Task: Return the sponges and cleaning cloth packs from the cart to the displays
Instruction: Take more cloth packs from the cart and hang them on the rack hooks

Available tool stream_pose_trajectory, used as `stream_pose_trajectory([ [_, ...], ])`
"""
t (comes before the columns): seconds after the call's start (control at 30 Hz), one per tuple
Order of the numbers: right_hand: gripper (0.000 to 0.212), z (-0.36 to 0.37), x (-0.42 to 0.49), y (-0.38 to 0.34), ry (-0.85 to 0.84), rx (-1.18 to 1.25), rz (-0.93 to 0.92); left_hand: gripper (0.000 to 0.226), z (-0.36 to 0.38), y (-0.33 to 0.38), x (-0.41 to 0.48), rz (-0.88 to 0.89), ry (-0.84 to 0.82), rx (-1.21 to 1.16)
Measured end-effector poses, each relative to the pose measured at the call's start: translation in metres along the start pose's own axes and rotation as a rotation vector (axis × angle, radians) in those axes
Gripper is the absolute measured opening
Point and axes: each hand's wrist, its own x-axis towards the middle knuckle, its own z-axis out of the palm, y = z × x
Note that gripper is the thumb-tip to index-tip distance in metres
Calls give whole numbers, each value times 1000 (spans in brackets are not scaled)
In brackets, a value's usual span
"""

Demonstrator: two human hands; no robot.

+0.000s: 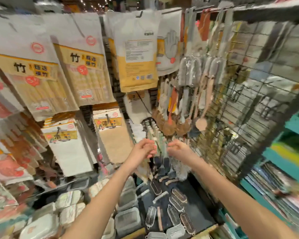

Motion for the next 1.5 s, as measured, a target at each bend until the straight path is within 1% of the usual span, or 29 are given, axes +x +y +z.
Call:
stream_pose_trajectory([
  [0.07,17,-29,-34,42,81,37,21,10,45,-2,-3,-23,-102,32],
  [0.17,18,-82,-102,109,253,32,136,11,133,-8,-20,-37,-275,93],
  [0.23,3,-114,-158,152,365,100,221,11,196,-14,-41,-60,-381,112],
  [0.3,12,-137,-212,191,488,164,299,11,249,-25,-65,-116,-466,79],
  [0.33,15,-146,-241,208,536,170,340,16,274,-33,-78,-156,-515,61],
  [0.4,16,-164,-303,257,607,179,425,22,329,-53,-108,-221,-628,86],
  [0.5,9,-181,-385,316,704,213,533,18,399,-86,-149,-205,-737,176],
  [0.6,5,-194,-453,335,792,208,627,12,455,-109,-186,-162,-837,261],
  [0.73,2,-206,-508,370,835,188,715,13,510,-134,-225,-197,-947,312],
  [0.8,8,-210,-516,386,842,242,735,14,531,-144,-230,-212,-965,345],
  [0.9,5,-221,-515,408,840,305,751,15,567,-165,-217,-266,-957,396],
  [0.97,14,-232,-506,431,832,338,770,19,592,-181,-203,-315,-947,412],
  [1.13,8,-258,-474,483,763,398,810,17,649,-221,-163,-412,-948,498],
  [1.23,11,-272,-450,516,700,479,885,12,679,-251,-137,-474,-899,599],
  [1.3,14,-278,-435,535,676,508,906,10,691,-271,-127,-486,-910,666],
  [1.37,11,-283,-425,552,664,540,921,11,701,-291,-116,-519,-931,696],
  [1.43,9,-288,-415,570,671,596,937,12,714,-311,-106,-584,-890,752],
  [1.5,7,-289,-411,586,676,608,978,21,725,-329,-99,-576,-887,843],
])
